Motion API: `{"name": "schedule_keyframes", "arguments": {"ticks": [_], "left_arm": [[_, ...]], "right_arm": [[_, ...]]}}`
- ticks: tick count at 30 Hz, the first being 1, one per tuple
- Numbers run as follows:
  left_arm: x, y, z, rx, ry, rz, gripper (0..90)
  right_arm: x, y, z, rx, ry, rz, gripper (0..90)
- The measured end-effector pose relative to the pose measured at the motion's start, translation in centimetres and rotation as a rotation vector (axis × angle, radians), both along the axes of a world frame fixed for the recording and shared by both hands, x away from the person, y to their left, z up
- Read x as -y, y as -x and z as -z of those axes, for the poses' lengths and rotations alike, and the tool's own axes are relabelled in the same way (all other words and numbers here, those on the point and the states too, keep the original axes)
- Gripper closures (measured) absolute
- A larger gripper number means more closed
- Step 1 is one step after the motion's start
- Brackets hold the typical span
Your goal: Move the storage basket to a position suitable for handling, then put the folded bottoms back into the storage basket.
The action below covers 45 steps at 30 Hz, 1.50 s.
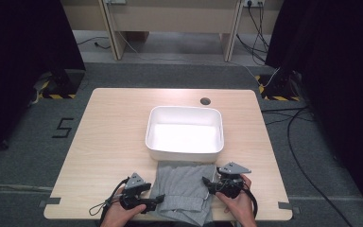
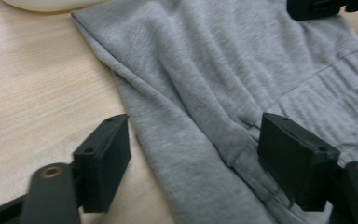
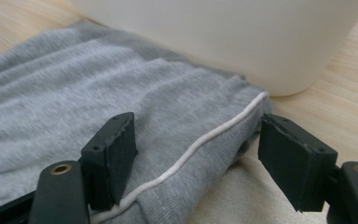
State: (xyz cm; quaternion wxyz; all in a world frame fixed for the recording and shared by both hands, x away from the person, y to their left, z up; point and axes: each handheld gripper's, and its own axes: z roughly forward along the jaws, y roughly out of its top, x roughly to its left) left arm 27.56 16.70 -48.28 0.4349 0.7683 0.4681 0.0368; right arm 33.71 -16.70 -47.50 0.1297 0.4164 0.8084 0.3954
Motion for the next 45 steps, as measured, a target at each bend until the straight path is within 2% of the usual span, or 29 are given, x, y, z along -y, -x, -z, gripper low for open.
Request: {"name": "schedule_keyframes", "arguments": {"ticks": [3, 6, 11, 15, 18, 21, 25, 26, 33, 39, 42, 45], "left_arm": [[-0.3, 0.6, -0.4, -0.017, 0.042, -0.011, 14.5], [-0.4, 1.2, -0.7, -0.004, 0.058, -0.012, 14.6], [-0.2, 2.0, -1.0, 0.002, 0.063, -0.007, 14.6], [0.1, 3.0, -1.6, 0.041, 0.059, 0.013, 14.6], [0.3, 3.6, -1.6, 0.065, 0.043, 0.024, 14.6], [0.7, 3.8, -0.9, 0.046, 0.015, 0.040, 14.6], [0.9, 3.4, 0.0, 0.051, -0.059, 0.021, 14.6], [0.9, 3.1, 0.4, 0.039, -0.074, 0.022, 14.6], [1.8, 2.9, 0.7, 0.057, -0.093, 0.018, 10.6], [2.9, 2.8, 0.8, 0.096, -0.138, 0.068, 10.9], [3.2, 2.7, 0.8, 0.109, -0.129, 0.081, 16.2], [3.5, 2.6, 0.7, 0.121, -0.134, 0.100, 26.4]], "right_arm": [[0.2, 0.0, -0.3, 0.006, -0.020, 0.006, 26.1], [0.4, -0.1, -0.9, 0.026, -0.031, -0.006, 25.3], [0.4, -0.1, -1.3, 0.023, -0.044, 0.000, 24.7], [0.3, -0.1, -1.4, 0.027, -0.042, -0.006, 24.8], [0.0, -0.1, -1.6, 0.028, -0.038, -0.012, 24.9], [-0.2, -0.1, -1.6, 0.029, -0.030, -0.020, 25.1], [-0.4, -0.2, -1.4, 0.027, -0.022, -0.030, 25.1], [-0.4, -0.2, -1.4, 0.027, -0.018, -0.030, 25.1], [-0.6, -0.6, -1.3, 0.026, -0.010, -0.028, 24.6], [-0.5, -1.0, -1.5, 0.026, -0.014, -0.025, 24.5], [-0.5, -1.1, -1.4, 0.021, -0.016, -0.019, 24.5], [-0.5, -1.2, -1.4, 0.021, -0.017, -0.014, 24.9]]}}
